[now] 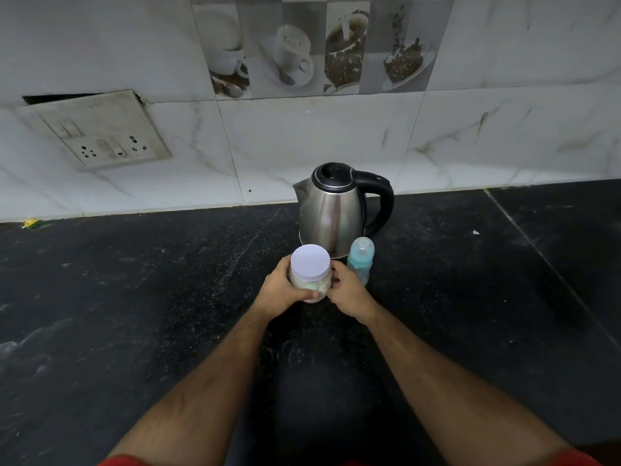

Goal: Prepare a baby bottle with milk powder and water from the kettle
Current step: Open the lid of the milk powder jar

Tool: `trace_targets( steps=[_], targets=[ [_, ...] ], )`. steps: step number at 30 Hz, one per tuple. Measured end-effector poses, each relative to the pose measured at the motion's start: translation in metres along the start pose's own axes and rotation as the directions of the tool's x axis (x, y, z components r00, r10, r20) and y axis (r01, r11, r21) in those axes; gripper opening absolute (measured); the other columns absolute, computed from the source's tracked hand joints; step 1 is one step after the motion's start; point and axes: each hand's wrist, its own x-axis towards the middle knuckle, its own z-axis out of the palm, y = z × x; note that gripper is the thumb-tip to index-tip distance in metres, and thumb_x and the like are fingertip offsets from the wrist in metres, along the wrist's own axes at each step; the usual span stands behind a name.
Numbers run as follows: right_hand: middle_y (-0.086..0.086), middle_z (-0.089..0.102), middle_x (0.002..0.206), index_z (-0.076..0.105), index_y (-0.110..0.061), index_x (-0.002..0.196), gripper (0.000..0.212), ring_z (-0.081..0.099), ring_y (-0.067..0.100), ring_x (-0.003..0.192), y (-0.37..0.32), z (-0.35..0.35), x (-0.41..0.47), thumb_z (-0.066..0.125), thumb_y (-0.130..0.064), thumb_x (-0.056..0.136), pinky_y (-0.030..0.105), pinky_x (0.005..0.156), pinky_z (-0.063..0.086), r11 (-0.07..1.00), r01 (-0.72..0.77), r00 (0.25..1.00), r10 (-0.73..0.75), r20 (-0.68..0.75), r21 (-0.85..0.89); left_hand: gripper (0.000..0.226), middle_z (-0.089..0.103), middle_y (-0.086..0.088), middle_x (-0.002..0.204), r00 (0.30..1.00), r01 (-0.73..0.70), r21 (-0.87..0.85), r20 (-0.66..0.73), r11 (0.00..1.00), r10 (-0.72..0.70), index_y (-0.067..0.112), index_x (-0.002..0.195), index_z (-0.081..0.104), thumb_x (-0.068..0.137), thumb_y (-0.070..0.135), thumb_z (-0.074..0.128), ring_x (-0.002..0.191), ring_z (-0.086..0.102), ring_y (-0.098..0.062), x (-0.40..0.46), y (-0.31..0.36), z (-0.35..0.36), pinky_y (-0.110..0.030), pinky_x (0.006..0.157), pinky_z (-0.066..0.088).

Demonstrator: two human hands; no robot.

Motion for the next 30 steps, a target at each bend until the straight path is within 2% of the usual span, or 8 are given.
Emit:
trace_targets(
  steps=[5, 8, 12, 16, 21, 25, 28, 30],
  targets=[
    [-0.004, 0.063, 0.124, 0.049, -0.024, 0.129, 0.061, 0.062, 0.017, 0.117, 0.006, 0.002, -0.033, 0.066, -0.006, 0.074, 0.038, 0.099, 0.053, 0.998, 0.019, 0.998, -0.022, 0.061, 0.054, 0.104, 0.060, 0.004, 0.131, 0.999, 0.017, -0.055, 0.035, 0.998, -0.016, 0.022, 0.139, 0.046, 0.046, 0.039, 0.091, 0.120, 0.057, -0.015, -0.034, 0.003, -0.004, -0.041, 0.105, 0.048],
    [-0.013, 0.060, 0.127, 0.045, -0.032, 0.132, 0.075, 0.060, 0.010, 0.118, 0.010, 0.003, -0.053, 0.071, -0.022, 0.062, 0.038, 0.100, 0.052, 0.998, 0.032, 0.991, -0.039, 0.130, 0.060, 0.104, 0.063, -0.002, 0.129, 0.997, 0.022, -0.118, 0.078, 0.993, -0.013, 0.015, 0.137, 0.049, 0.044, 0.038, 0.091, 0.119, 0.061, -0.019, -0.056, 0.007, -0.008, -0.043, 0.103, 0.049],
    [-0.009, 0.052, 0.141, 0.036, -0.026, 0.146, 0.098, 0.053, 0.010, 0.128, 0.016, 0.009, -0.075, 0.089, -0.025, 0.063, 0.041, 0.105, 0.048, 0.990, 0.084, 0.979, -0.104, 0.175, 0.116, 0.075, 0.070, -0.002, 0.120, 0.993, 0.038, -0.202, 0.121, 0.979, -0.014, 0.016, 0.130, 0.056, 0.063, 0.014, 0.090, 0.111, 0.067, -0.019, -0.082, 0.010, -0.014, -0.033, 0.096, 0.054],
    [-0.015, 0.052, 0.141, 0.029, -0.029, 0.150, 0.111, 0.052, 0.007, 0.130, 0.011, 0.021, -0.093, 0.094, -0.023, 0.060, 0.032, 0.102, 0.049, 0.973, 0.116, 0.980, -0.145, 0.140, 0.200, 0.060, 0.072, -0.003, 0.117, 0.988, 0.036, -0.267, 0.152, 0.963, 0.005, 0.016, 0.127, 0.059, 0.074, 0.005, 0.084, 0.109, 0.068, -0.017, -0.104, 0.020, -0.017, -0.029, 0.092, 0.056],
    [-0.020, 0.060, 0.127, 0.040, -0.026, 0.142, 0.099, 0.059, 0.007, 0.120, -0.002, 0.025, -0.105, 0.093, -0.024, 0.059, 0.032, 0.095, 0.054, 0.958, 0.132, 0.988, -0.149, 0.048, 0.254, 0.062, 0.068, -0.004, 0.125, 0.979, 0.007, -0.295, 0.197, 0.956, 0.053, 0.013, 0.134, 0.054, 0.079, 0.014, 0.081, 0.116, 0.065, -0.018, -0.115, 0.030, -0.024, -0.028, 0.094, 0.054],
    [-0.019, 0.065, 0.121, 0.045, -0.026, 0.138, 0.093, 0.063, 0.010, 0.117, -0.014, 0.020, -0.110, 0.091, -0.029, 0.057, 0.029, 0.089, 0.054, 0.932, 0.080, 0.990, -0.116, 0.085, 0.353, 0.087, 0.048, -0.001, 0.149, 0.990, -0.036, -0.297, 0.119, 0.954, 0.075, 0.015, 0.152, 0.033, 0.079, 0.042, 0.072, 0.130, 0.050, -0.008, -0.107, 0.053, -0.040, -0.016, 0.100, 0.044],
    [-0.006, 0.067, 0.124, 0.047, -0.028, 0.135, 0.085, 0.064, 0.015, 0.117, -0.030, 0.014, -0.112, 0.089, -0.031, 0.061, 0.030, 0.088, 0.054, 0.920, 0.065, 0.976, -0.140, 0.169, 0.387, 0.092, 0.049, 0.001, 0.145, 0.970, -0.126, -0.210, 0.177, 0.970, 0.165, 0.019, 0.152, 0.033, 0.075, 0.049, 0.074, 0.131, 0.051, -0.009, -0.095, 0.078, -0.052, -0.026, 0.105, 0.045],
    [-0.002, 0.067, 0.126, 0.047, -0.025, 0.136, 0.081, 0.063, 0.017, 0.118, -0.041, 0.011, -0.113, 0.086, -0.030, 0.066, 0.030, 0.088, 0.054, 0.908, 0.075, 0.965, -0.170, 0.199, 0.413, 0.078, 0.060, 0.001, 0.136, 0.956, -0.145, -0.188, 0.228, 0.971, 0.186, 0.022, 0.144, 0.044, 0.075, 0.044, 0.073, 0.122, 0.061, -0.012, -0.088, 0.093, -0.056, -0.031, 0.101, 0.051]
  ],
)
